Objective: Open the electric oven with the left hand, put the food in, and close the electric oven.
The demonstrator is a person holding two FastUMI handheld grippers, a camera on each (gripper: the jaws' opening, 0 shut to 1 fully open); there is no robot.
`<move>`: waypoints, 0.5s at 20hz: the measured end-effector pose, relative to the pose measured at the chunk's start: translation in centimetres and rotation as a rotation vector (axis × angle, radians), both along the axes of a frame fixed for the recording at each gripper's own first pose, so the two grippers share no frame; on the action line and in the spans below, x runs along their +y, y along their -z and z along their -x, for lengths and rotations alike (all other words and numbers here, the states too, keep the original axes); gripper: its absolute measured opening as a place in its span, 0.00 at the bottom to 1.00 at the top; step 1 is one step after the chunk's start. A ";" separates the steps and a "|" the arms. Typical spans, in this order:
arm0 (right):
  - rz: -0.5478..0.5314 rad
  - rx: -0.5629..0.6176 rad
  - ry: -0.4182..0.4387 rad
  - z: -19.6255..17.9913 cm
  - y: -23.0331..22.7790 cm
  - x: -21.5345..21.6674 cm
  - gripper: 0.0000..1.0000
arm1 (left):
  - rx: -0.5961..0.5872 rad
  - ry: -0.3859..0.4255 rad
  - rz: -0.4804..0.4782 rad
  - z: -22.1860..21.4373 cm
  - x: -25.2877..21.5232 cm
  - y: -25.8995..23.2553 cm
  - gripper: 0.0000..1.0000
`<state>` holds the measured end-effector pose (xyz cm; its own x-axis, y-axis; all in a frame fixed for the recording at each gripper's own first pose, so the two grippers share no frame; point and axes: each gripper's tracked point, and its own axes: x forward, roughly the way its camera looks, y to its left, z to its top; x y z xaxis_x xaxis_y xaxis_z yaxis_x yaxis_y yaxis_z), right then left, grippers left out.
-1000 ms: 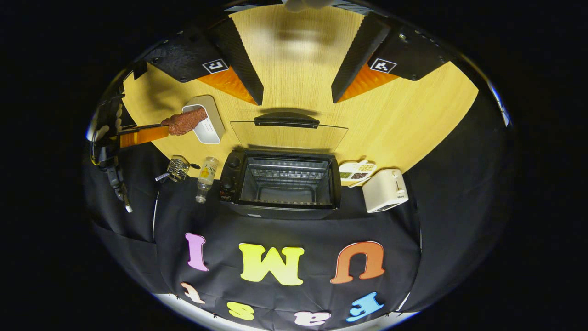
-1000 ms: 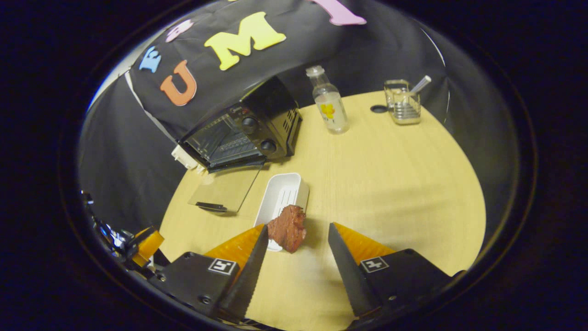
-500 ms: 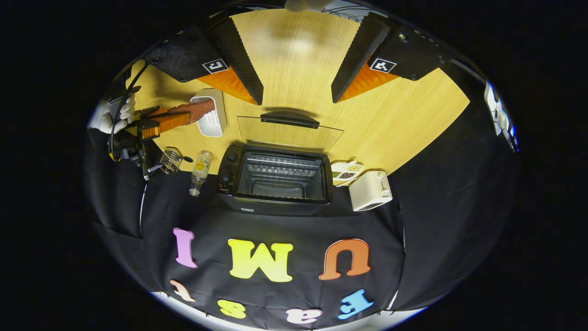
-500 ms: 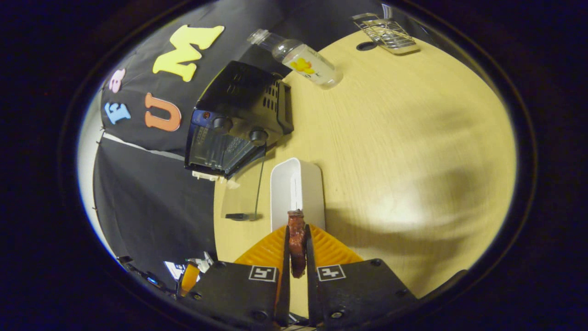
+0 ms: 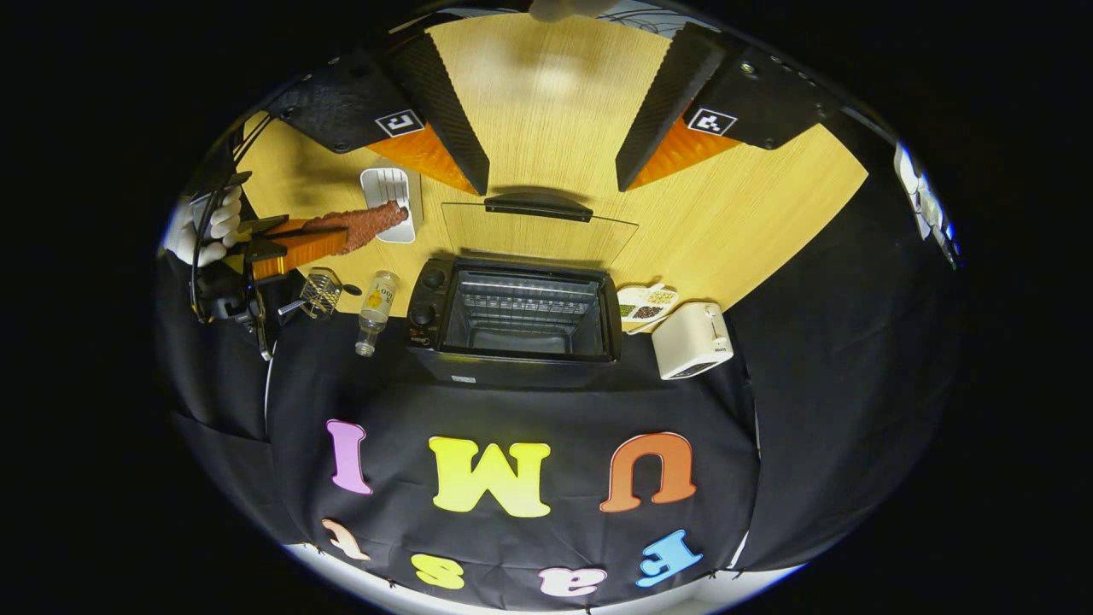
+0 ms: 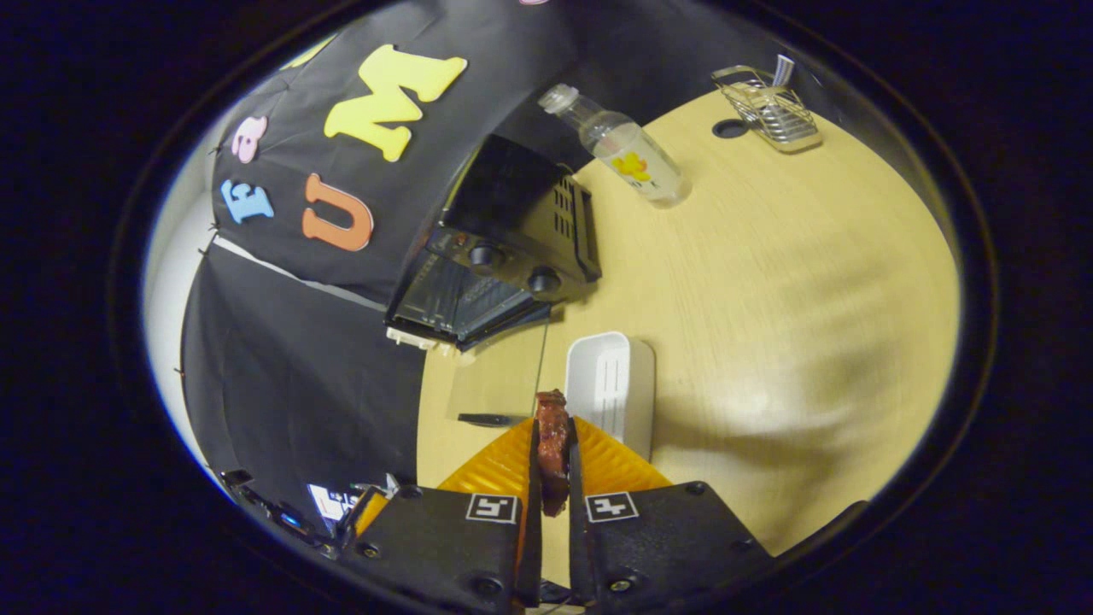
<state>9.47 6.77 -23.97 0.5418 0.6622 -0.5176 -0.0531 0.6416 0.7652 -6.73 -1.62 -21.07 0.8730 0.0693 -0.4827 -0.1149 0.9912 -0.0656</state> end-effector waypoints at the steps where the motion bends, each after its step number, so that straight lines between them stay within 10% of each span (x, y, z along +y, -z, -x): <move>1: -0.015 -0.020 0.018 -0.4 -1.0 0.9 0.12 | -0.001 0.008 0.005 -0.2 0.5 0.0 0.96; 10: -0.130 -0.150 0.292 -8.1 -3.9 12.7 0.16 | 0.006 0.112 -0.005 -0.6 8.2 -0.8 0.96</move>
